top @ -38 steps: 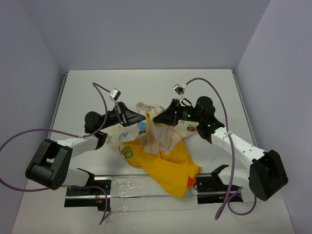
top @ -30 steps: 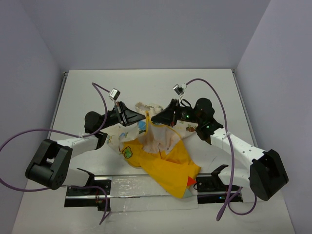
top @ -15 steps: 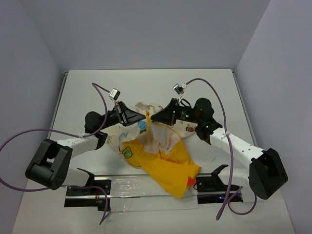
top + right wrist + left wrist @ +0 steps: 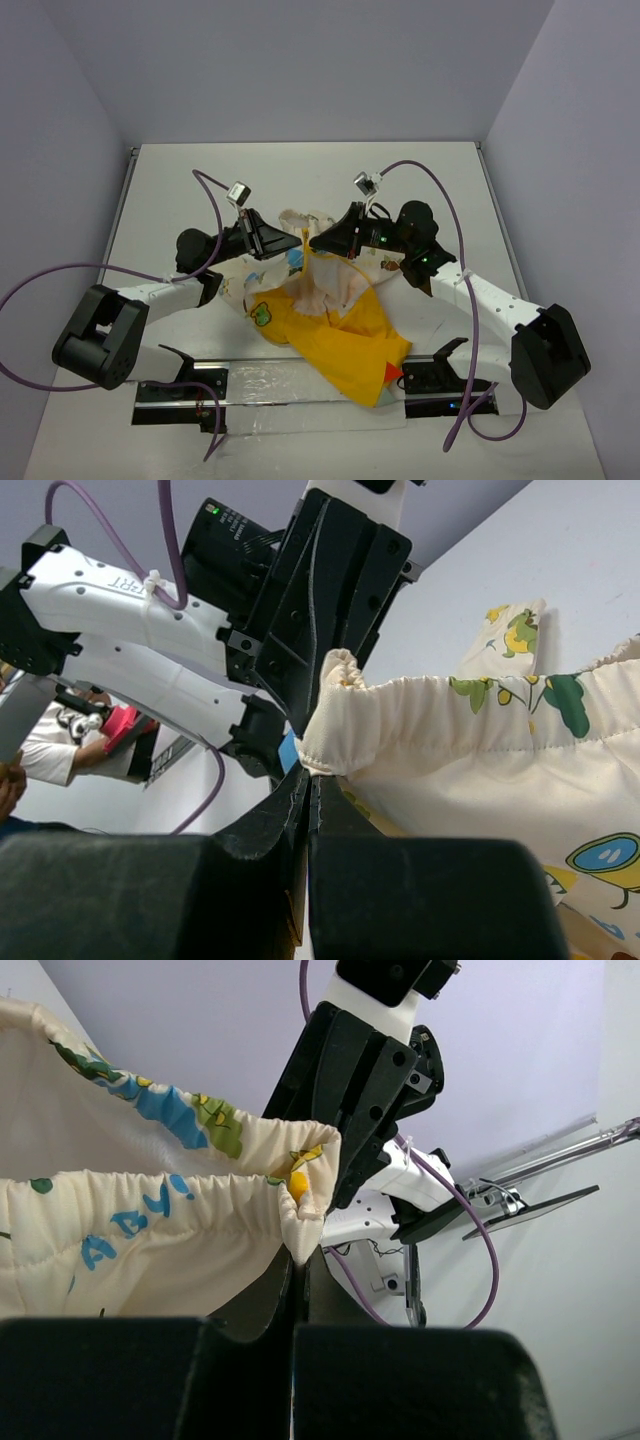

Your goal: Zip up the jacket

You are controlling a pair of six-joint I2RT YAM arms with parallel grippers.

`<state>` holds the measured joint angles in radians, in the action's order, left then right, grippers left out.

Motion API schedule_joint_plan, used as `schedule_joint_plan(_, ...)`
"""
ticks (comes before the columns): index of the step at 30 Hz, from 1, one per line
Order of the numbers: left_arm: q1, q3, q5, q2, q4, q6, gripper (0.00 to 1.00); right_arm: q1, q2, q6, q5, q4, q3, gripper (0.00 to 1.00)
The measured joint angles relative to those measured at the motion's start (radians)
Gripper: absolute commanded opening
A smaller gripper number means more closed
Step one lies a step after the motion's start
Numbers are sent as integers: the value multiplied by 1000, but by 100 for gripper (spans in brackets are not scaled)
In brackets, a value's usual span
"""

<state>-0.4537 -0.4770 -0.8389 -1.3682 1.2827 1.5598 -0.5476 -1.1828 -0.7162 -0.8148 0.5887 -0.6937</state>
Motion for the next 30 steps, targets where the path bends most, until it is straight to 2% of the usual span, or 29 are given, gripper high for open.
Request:
schedule_joint_plan(12, -10, -14, -7, 0, 3, 1, 0, 5, -2, 59, 21, -61, -2, 0)
schedule_joint_plan(30, -24, -14, -13, 0, 14, 3, 0, 5, 21, 63, 15, -63, -2, 0)
